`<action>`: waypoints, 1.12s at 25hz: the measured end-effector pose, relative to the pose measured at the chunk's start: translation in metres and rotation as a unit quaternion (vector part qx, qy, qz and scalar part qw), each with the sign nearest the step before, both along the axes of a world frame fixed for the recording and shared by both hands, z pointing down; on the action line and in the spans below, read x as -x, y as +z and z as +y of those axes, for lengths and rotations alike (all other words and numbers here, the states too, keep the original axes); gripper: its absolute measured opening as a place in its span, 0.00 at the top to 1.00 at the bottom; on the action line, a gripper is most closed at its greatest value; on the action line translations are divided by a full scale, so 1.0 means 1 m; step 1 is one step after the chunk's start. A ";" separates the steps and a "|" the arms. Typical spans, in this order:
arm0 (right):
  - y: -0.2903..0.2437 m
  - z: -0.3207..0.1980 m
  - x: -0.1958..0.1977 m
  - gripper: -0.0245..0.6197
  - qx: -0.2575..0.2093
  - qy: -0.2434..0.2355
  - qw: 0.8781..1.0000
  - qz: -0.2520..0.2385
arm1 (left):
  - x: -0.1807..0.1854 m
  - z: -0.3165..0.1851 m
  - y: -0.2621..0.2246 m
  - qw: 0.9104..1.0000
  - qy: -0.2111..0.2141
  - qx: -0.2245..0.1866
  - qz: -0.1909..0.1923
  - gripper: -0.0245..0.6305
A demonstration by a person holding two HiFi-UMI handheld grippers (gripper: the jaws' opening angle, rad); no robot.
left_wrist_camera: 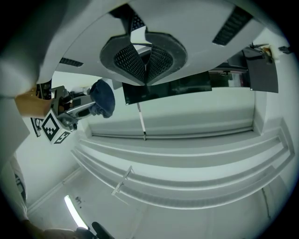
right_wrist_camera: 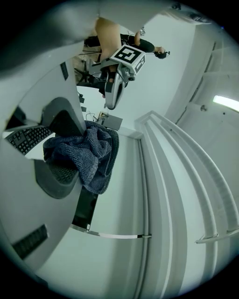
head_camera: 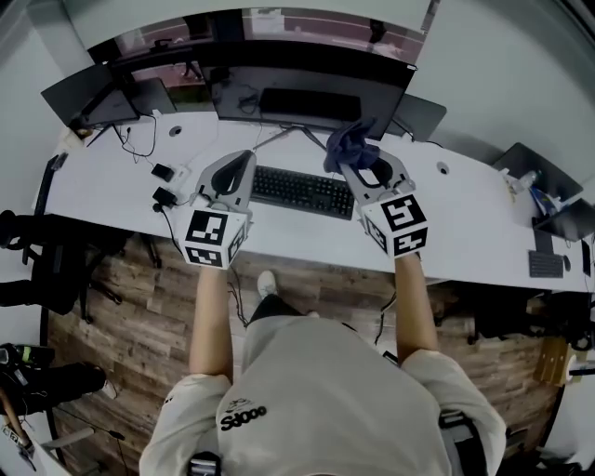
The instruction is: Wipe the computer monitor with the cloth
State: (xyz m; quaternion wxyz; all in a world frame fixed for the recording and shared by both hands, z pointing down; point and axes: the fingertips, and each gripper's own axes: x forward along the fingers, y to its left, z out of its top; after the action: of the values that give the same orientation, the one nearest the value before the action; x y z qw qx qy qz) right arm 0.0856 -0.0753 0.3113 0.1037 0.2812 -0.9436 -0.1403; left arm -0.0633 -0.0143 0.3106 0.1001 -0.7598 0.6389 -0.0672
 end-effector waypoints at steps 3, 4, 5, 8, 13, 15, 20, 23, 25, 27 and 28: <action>0.000 0.010 -0.006 0.80 -0.001 -0.002 1.000 -0.001 | -0.008 0.006 0.000 1.000 0.005 0.006 -0.005 0.93; 0.000 0.012 -0.007 0.80 -0.004 -0.002 1.000 0.002 | -0.011 0.008 0.000 1.000 0.008 0.006 -0.006 0.93; 0.001 0.014 -0.008 0.80 -0.006 -0.004 1.000 0.004 | -0.014 0.009 -0.001 1.000 0.011 0.006 -0.007 0.93; 0.006 0.020 -0.009 0.80 -0.004 -0.012 1.000 0.007 | -0.022 0.015 -0.002 1.000 0.019 0.006 -0.012 0.93; 0.013 0.018 -0.004 0.80 0.005 -0.015 1.000 0.008 | -0.021 0.016 -0.003 1.000 0.020 0.010 -0.021 0.93; 0.013 0.018 -0.002 0.80 0.006 -0.016 1.000 0.006 | -0.018 0.017 -0.003 1.000 0.017 0.012 -0.022 0.93; 0.010 0.018 -0.003 0.80 0.003 -0.019 1.000 0.002 | -0.021 0.018 -0.003 0.999 0.017 0.013 -0.026 0.93; 0.009 0.018 -0.004 0.80 0.003 -0.021 1.000 0.000 | -0.022 0.016 -0.003 0.999 0.017 0.015 -0.026 0.93; 0.009 0.018 -0.004 0.80 0.001 -0.020 1.000 0.000 | -0.022 0.015 -0.002 0.999 0.017 0.016 -0.026 0.93; 0.008 0.017 -0.004 0.80 -0.001 -0.020 1.000 -0.001 | -0.022 0.014 -0.002 0.999 0.017 0.017 -0.026 0.93; 0.008 0.017 -0.005 0.80 -0.002 -0.019 1.000 -0.002 | -0.022 0.014 -0.002 0.999 0.017 0.016 -0.027 0.93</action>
State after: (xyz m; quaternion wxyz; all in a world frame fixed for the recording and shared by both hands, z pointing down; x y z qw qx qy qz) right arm 0.0903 -0.0581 0.3194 0.0990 0.2632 -0.9488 -0.1437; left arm -0.0411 -0.0004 0.3082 0.1060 -0.7701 0.6215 -0.0965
